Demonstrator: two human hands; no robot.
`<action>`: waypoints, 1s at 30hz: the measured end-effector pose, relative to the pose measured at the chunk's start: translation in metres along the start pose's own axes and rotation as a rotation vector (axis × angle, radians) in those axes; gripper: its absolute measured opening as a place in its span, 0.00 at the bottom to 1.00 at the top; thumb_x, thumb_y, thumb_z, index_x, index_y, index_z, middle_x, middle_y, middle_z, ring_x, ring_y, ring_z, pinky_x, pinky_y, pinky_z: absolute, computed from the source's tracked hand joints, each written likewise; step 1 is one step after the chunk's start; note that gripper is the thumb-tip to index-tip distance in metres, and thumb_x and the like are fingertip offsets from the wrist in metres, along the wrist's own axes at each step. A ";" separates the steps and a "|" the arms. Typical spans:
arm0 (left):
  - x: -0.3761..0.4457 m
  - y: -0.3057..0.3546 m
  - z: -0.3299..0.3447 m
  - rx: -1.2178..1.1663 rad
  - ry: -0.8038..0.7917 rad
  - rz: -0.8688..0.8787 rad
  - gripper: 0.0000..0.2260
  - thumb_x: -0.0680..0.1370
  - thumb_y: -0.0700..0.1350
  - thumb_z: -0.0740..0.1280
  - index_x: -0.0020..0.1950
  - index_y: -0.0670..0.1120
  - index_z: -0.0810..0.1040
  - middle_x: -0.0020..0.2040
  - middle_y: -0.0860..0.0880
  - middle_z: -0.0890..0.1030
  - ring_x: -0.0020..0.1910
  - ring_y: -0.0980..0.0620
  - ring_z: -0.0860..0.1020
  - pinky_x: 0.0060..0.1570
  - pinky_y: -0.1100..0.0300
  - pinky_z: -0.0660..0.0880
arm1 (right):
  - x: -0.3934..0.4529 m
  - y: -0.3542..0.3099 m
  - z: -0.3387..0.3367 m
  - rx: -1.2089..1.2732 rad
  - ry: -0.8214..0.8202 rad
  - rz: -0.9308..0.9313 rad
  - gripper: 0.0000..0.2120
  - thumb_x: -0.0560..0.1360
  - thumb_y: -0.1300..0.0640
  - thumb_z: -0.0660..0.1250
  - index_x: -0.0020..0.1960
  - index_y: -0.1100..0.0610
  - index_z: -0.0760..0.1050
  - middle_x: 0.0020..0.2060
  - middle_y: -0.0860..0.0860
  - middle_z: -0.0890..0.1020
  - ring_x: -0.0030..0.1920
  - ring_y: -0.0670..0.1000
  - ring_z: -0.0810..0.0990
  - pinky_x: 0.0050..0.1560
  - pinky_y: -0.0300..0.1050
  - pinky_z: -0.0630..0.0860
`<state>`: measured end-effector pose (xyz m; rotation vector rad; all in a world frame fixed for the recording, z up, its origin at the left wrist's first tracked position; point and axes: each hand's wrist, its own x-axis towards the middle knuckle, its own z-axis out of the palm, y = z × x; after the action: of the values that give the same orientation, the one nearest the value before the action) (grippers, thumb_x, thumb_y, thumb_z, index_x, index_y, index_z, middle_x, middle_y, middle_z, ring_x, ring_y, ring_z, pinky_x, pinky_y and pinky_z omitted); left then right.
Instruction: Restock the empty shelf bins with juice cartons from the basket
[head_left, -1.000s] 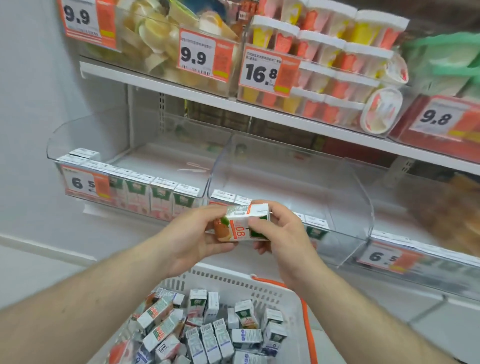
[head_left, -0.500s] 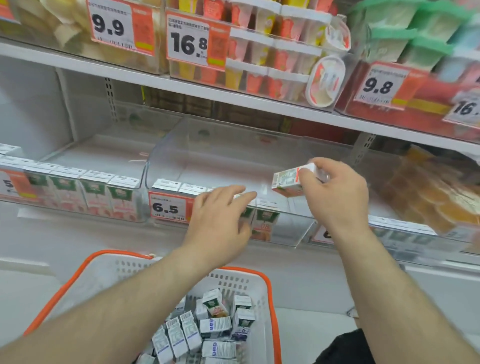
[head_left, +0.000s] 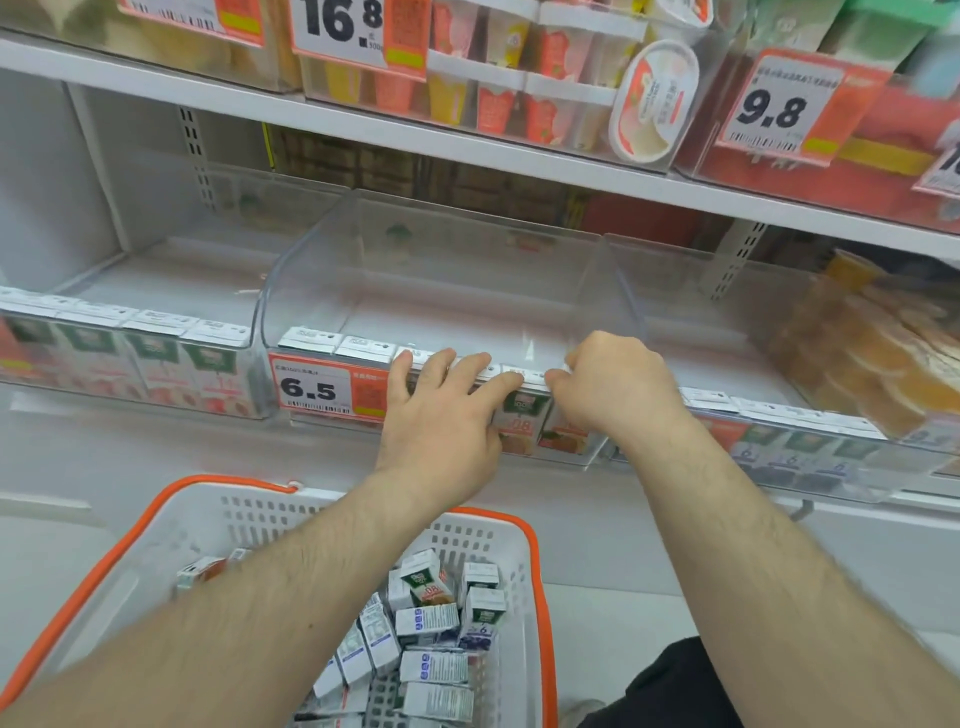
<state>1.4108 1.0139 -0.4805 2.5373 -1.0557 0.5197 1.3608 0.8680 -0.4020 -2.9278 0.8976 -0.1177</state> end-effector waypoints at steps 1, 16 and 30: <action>0.000 0.000 -0.001 -0.003 -0.006 -0.003 0.24 0.74 0.48 0.67 0.70 0.59 0.70 0.71 0.51 0.71 0.72 0.43 0.64 0.70 0.41 0.43 | 0.001 0.000 0.000 0.008 -0.015 0.000 0.11 0.76 0.49 0.62 0.44 0.57 0.73 0.39 0.55 0.75 0.41 0.60 0.73 0.41 0.44 0.69; -0.008 0.000 0.003 0.004 0.004 0.007 0.26 0.75 0.46 0.63 0.72 0.61 0.65 0.75 0.52 0.65 0.75 0.45 0.58 0.70 0.42 0.39 | 0.002 -0.005 -0.001 0.078 -0.187 0.016 0.19 0.80 0.44 0.52 0.47 0.59 0.71 0.41 0.55 0.78 0.38 0.58 0.79 0.47 0.50 0.80; -0.008 -0.005 -0.005 -0.142 0.096 0.041 0.29 0.72 0.45 0.65 0.74 0.56 0.65 0.73 0.51 0.67 0.75 0.48 0.59 0.73 0.44 0.41 | -0.020 -0.011 0.001 -0.132 -0.043 -0.040 0.29 0.78 0.34 0.50 0.70 0.52 0.67 0.66 0.55 0.71 0.63 0.60 0.73 0.53 0.53 0.71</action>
<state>1.4085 1.0240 -0.4807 2.3481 -1.0724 0.5519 1.3503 0.8884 -0.4026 -3.0577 0.8726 0.0019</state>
